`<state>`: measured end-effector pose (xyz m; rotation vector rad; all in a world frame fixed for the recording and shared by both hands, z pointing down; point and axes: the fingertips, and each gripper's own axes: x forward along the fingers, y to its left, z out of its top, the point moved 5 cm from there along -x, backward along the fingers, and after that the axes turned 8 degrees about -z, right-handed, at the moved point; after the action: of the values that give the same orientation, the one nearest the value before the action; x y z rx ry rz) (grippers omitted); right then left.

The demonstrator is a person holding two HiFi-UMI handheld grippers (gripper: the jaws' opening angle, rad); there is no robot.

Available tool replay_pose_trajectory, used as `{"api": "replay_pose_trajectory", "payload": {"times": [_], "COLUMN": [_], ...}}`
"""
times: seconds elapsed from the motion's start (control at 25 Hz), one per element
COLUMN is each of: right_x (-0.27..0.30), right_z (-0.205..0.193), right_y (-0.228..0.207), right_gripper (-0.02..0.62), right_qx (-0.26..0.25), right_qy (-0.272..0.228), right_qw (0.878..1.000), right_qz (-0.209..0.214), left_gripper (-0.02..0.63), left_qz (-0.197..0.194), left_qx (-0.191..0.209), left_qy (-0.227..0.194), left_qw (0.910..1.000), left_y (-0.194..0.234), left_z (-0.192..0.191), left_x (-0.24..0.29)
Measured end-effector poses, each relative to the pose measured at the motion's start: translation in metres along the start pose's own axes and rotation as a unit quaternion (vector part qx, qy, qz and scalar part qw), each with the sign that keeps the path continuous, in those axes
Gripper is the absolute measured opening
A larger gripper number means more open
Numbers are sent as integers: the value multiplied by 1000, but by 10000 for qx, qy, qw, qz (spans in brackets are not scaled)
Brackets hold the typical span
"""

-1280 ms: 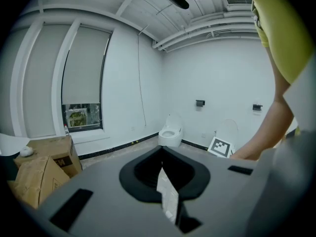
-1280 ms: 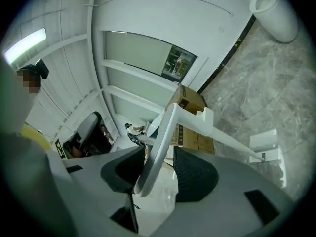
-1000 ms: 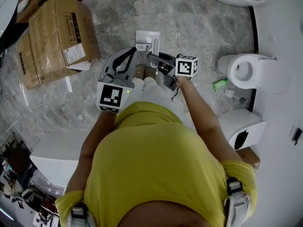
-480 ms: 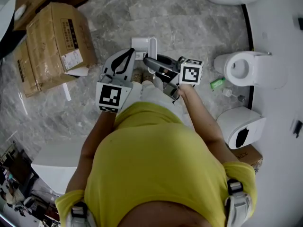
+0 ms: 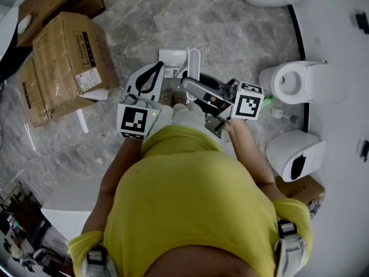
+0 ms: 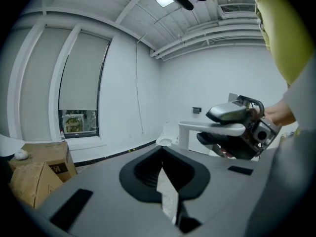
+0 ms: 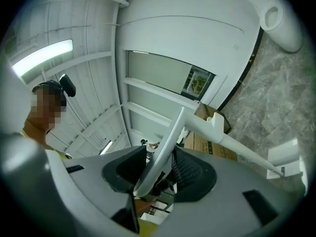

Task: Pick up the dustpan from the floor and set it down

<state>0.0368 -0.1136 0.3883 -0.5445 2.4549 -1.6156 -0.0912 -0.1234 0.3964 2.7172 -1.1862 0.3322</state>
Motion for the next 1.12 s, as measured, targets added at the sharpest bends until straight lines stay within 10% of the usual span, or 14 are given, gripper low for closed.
{"api": "replay_pose_trajectory", "payload": {"times": [1.12], "right_x": [-12], "right_z": [13], "right_y": [-23], "right_gripper": [176], "right_qx": [-73], "right_qy": [-28], "right_qw": [9994], "right_qz": [-324], "left_gripper": [2], "left_qz": [165], "left_qx": [2], "left_qy": [4], "left_qw": [9999], "left_y": [3], "left_z": [3], "left_x": [0]}}
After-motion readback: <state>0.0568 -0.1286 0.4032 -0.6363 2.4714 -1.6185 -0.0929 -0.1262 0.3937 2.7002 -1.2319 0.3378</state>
